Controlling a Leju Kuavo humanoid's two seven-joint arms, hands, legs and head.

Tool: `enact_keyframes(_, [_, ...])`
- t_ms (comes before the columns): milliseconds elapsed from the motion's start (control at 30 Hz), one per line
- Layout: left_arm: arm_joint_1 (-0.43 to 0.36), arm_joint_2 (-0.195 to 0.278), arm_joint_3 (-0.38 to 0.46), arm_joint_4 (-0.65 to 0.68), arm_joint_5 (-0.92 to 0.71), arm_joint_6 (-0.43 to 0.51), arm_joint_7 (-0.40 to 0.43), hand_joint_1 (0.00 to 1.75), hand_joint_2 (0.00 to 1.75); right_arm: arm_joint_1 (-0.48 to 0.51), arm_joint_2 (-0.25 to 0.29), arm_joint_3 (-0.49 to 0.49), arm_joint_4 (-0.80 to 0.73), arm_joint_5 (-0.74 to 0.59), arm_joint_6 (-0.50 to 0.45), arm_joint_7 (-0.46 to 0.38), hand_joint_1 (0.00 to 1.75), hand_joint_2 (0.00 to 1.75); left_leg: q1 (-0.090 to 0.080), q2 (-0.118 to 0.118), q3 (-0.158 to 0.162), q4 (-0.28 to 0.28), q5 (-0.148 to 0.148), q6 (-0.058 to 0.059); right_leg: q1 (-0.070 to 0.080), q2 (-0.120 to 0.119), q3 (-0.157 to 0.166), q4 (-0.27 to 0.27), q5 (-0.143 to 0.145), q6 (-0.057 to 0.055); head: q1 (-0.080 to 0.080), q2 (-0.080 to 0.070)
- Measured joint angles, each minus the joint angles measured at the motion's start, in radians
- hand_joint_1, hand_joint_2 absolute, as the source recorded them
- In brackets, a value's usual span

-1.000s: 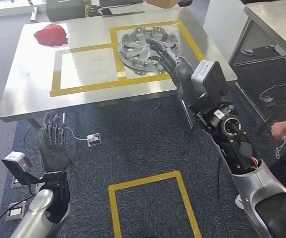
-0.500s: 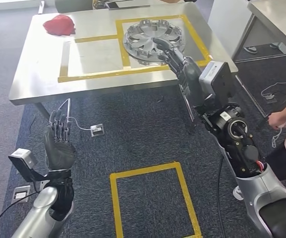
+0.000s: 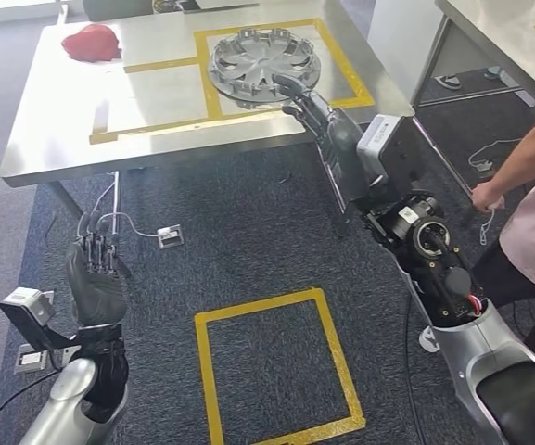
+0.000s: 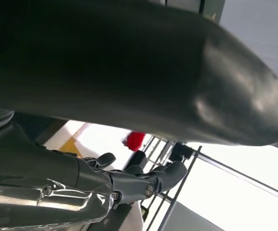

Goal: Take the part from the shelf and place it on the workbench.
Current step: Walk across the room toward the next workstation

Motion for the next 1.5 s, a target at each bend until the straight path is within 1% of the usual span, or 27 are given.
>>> enact_keyframes(100, [0.000, 0.001, 0.001, -0.006, 0.000, 0.006, 0.006, 0.00, 0.00, -0.001, 0.000, 0.000, -0.001, 0.000, 0.002, 0.002, 0.00, 0.00, -0.001, 0.002, 0.005, -0.042, 0.018, 0.006, -0.003, 0.000, -0.009, -0.007, 0.015, 0.019, 0.001, 0.000])
enact_keyframes(167, [0.001, 0.001, 0.001, -0.009, 0.000, 0.007, 0.008, 0.00, 0.00, -0.001, 0.001, 0.000, -0.002, 0.000, 0.004, 0.003, 0.00, 0.00, 0.006, 0.007, -0.006, -0.056, 0.040, 0.013, -0.002, 0.001, -0.031, 0.040, -0.041, 0.026, 0.005, 0.000])
enact_keyframes(267, [0.003, 0.001, 0.001, -0.010, 0.000, 0.007, 0.008, 0.00, 0.00, 0.000, 0.001, -0.001, -0.002, 0.000, 0.005, 0.004, 0.00, 0.00, 0.007, 0.009, -0.042, -0.055, 0.069, 0.016, -0.006, 0.001, -0.079, 0.236, -0.179, 0.036, 0.016, 0.000])
enact_keyframes(300, [0.004, 0.001, 0.001, -0.010, 0.000, 0.007, 0.008, 0.00, 0.00, 0.001, 0.001, 0.000, -0.002, 0.000, 0.006, 0.004, 0.00, 0.00, 0.007, 0.009, -0.058, -0.053, 0.080, 0.015, -0.008, 0.000, -0.082, 0.284, -0.189, 0.040, 0.017, 0.000])
enact_keyframes(333, [0.005, 0.001, 0.001, -0.010, 0.000, 0.007, 0.008, 0.00, 0.00, 0.001, 0.001, 0.000, -0.002, 0.000, 0.006, 0.004, 0.00, 0.00, 0.008, 0.010, -0.074, -0.050, 0.090, 0.013, -0.010, 0.000, -0.071, 0.301, -0.173, 0.043, 0.019, 0.000])
enact_keyframes(400, [0.007, 0.001, 0.001, -0.010, 0.000, 0.007, 0.008, 0.00, 0.00, 0.000, 0.001, 0.000, -0.002, 0.000, 0.006, 0.004, 0.00, 0.00, 0.011, 0.010, -0.107, -0.038, 0.109, 0.005, -0.015, 0.000, -0.001, 0.231, -0.113, 0.050, 0.023, 0.000])
enact_keyframes(500, [0.008, 0.002, 0.001, -0.016, -0.001, 0.007, 0.008, 0.00, 0.00, -0.002, 0.001, -0.001, -0.005, 0.000, 0.006, 0.004, 0.00, 0.00, 0.010, 0.008, -0.141, -0.022, 0.136, -0.011, -0.012, 0.004, 0.119, 0.044, -0.126, 0.048, 0.031, 0.000])
enact_keyframes(533, [0.008, 0.003, 0.001, -0.019, -0.001, 0.006, 0.008, 0.00, 0.00, -0.003, 0.001, -0.002, -0.006, 0.000, 0.006, 0.004, 0.00, 0.00, 0.009, 0.007, -0.145, -0.023, 0.146, -0.016, -0.008, 0.006, 0.129, 0.019, -0.137, 0.041, 0.030, 0.000])
enact_keyframes(600, [0.009, 0.004, 0.001, -0.021, -0.001, 0.005, 0.010, 0.00, 0.00, -0.003, 0.001, -0.002, -0.008, 0.000, 0.006, 0.006, 0.00, 0.00, 0.010, 0.006, -0.152, -0.028, 0.163, -0.026, -0.008, 0.005, 0.113, 0.014, -0.122, 0.023, 0.024, 0.000])
enact_keyframes(667, [0.010, 0.006, 0.001, -0.022, -0.001, 0.002, 0.016, 0.00, 0.00, -0.002, 0.001, -0.002, -0.009, 0.001, 0.003, 0.010, 0.00, 0.00, 0.012, 0.005, -0.177, 0.013, 0.106, -0.038, -0.013, 0.001, 0.084, 0.013, -0.095, 0.004, 0.014, 0.000])
enact_keyframes(733, [0.009, 0.009, 0.001, -0.023, -0.001, -0.001, 0.020, 0.00, 0.00, -0.001, 0.001, -0.002, -0.011, 0.001, 0.000, 0.013, 0.00, 0.00, 0.015, 0.005, -0.211, 0.135, -0.016, -0.047, -0.013, -0.001, 0.048, 0.013, -0.066, -0.008, 0.006, 0.000])
enact_keyframes(767, [0.009, 0.010, 0.001, -0.023, -0.001, -0.002, 0.021, 0.00, 0.00, -0.001, 0.001, -0.003, -0.013, 0.002, -0.001, 0.013, 0.00, 0.00, 0.016, 0.005, -0.223, 0.210, -0.061, -0.050, -0.012, -0.001, 0.029, 0.013, -0.051, -0.010, 0.003, 0.000])
enact_keyframes(800, [0.008, 0.010, 0.001, -0.023, -0.001, -0.003, 0.021, 0.00, 0.00, -0.001, 0.001, -0.003, -0.013, 0.002, -0.001, 0.014, 0.00, 0.00, 0.016, 0.005, -0.227, 0.274, -0.078, -0.051, -0.011, -0.001, 0.010, 0.014, -0.035, -0.010, 0.002, 0.000])
enact_keyframes(867, [0.008, 0.012, 0.001, -0.023, -0.001, -0.004, 0.021, 0.00, 0.00, 0.000, 0.001, -0.004, -0.014, 0.004, -0.001, 0.015, 0.00, 0.00, 0.016, 0.005, -0.198, 0.319, -0.037, -0.045, -0.009, -0.001, -0.028, 0.014, -0.005, -0.009, 0.000, 0.000])
enact_keyframes(900, [0.007, 0.012, 0.001, -0.024, -0.001, -0.004, 0.021, 0.00, 0.00, 0.000, 0.001, -0.005, -0.014, 0.006, -0.001, 0.015, 0.00, 0.00, 0.015, 0.005, -0.157, 0.289, -0.008, -0.039, -0.007, 0.000, -0.045, 0.014, 0.010, -0.007, 0.000, 0.000])
enact_keyframes(933, [0.004, 0.013, 0.001, -0.024, -0.001, -0.004, 0.021, 0.00, 0.00, 0.000, 0.001, -0.005, -0.016, 0.008, -0.001, 0.015, 0.00, 0.00, 0.012, 0.004, -0.098, 0.224, -0.004, -0.030, -0.007, 0.001, -0.058, 0.015, 0.023, -0.005, 0.000, 0.000])
enact_keyframes(1000, [-0.003, 0.013, 0.001, -0.029, -0.001, -0.005, 0.021, 0.00, 0.00, -0.001, 0.001, -0.008, -0.021, 0.010, -0.002, 0.014, 0.00, 0.00, 0.003, 0.002, 0.022, 0.056, -0.044, -0.013, -0.008, 0.000, -0.071, 0.010, 0.049, 0.004, 0.001, 0.000])
enact_keyframes(1033, [-0.007, 0.013, 0.001, -0.032, -0.001, -0.005, 0.021, 0.00, 0.00, -0.001, 0.001, -0.010, -0.023, 0.010, -0.002, 0.014, 0.00, 0.00, -0.002, 0.001, 0.055, -0.001, -0.063, -0.007, -0.011, -0.001, -0.072, 0.004, 0.062, 0.011, -0.001, 0.000])
enact_keyframes(1100, [-0.010, 0.013, 0.001, -0.034, -0.001, -0.006, 0.021, 0.00, 0.00, 0.001, 0.001, -0.013, -0.024, 0.011, -0.002, 0.014, 0.00, 0.00, -0.005, 0.001, 0.056, -0.035, -0.048, 0.001, -0.015, -0.001, -0.074, -0.016, 0.091, 0.025, -0.004, 0.000])
enact_keyframes(1133, [-0.009, 0.013, 0.001, -0.034, 0.000, -0.006, 0.021, 0.00, 0.00, 0.003, 0.001, -0.014, -0.024, 0.011, -0.002, 0.015, 0.00, 0.00, -0.003, 0.003, 0.047, -0.044, -0.032, 0.007, -0.015, 0.001, -0.080, -0.016, 0.085, 0.031, -0.006, 0.000])
enact_keyframes(1167, [-0.007, 0.013, 0.001, -0.033, 0.000, -0.006, 0.022, 0.00, 0.00, 0.005, 0.001, -0.016, -0.024, 0.011, -0.002, 0.015, 0.00, 0.00, 0.000, 0.005, 0.036, -0.050, -0.016, 0.013, -0.014, 0.002, -0.091, 0.001, 0.055, 0.036, -0.004, 0.000])
enact_keyframes(1267, [-0.005, 0.012, 0.001, -0.033, 0.000, -0.008, 0.022, 0.00, 0.00, 0.007, 0.001, -0.019, -0.024, 0.012, -0.002, 0.016, 0.00, 0.00, 0.003, 0.010, -0.013, -0.054, 0.030, 0.022, -0.012, 0.002, -0.131, 0.181, -0.115, 0.044, 0.007, 0.000])
enact_keyframes(1300, [-0.004, 0.012, 0.001, -0.033, 0.000, -0.008, 0.022, 0.00, 0.00, 0.007, 0.001, -0.020, -0.024, 0.012, -0.003, 0.016, 0.00, 0.00, 0.003, 0.011, -0.031, -0.052, 0.044, 0.022, -0.012, 0.002, -0.137, 0.250, -0.139, 0.046, 0.009, 0.000])
enact_keyframes(1367, [-0.002, 0.012, 0.001, -0.033, 0.001, -0.009, 0.022, 0.00, 0.00, 0.009, 0.001, -0.020, -0.024, 0.013, -0.004, 0.017, 0.00, 0.00, 0.003, 0.012, -0.072, -0.047, 0.073, 0.019, -0.012, 0.002, -0.116, 0.317, -0.106, 0.048, 0.011, 0.000])
enact_keyframes(1400, [-0.001, 0.012, 0.001, -0.033, 0.002, -0.009, 0.022, 0.00, 0.00, 0.011, 0.001, -0.020, -0.024, 0.014, -0.004, 0.018, 0.00, 0.00, 0.003, 0.013, -0.092, -0.044, 0.085, 0.016, -0.012, 0.002, -0.081, 0.300, -0.075, 0.048, 0.013, 0.000])
enact_keyframes(1433, [-0.001, 0.012, 0.001, -0.034, 0.002, -0.009, 0.022, 0.00, 0.00, 0.011, 0.001, -0.020, -0.026, 0.015, -0.005, 0.019, 0.00, 0.00, 0.004, 0.013, -0.111, -0.039, 0.097, 0.013, -0.012, 0.002, -0.028, 0.246, -0.066, 0.047, 0.015, 0.000])
enact_keyframes(1500, [-0.001, 0.012, 0.001, -0.035, 0.003, -0.006, 0.022, 0.00, 0.00, 0.012, 0.001, -0.021, -0.033, 0.017, -0.007, 0.021, 0.00, 0.00, 0.001, 0.012, -0.133, -0.029, 0.114, 0.003, -0.007, 0.001, 0.092, 0.088, -0.111, 0.036, 0.020, 0.000])
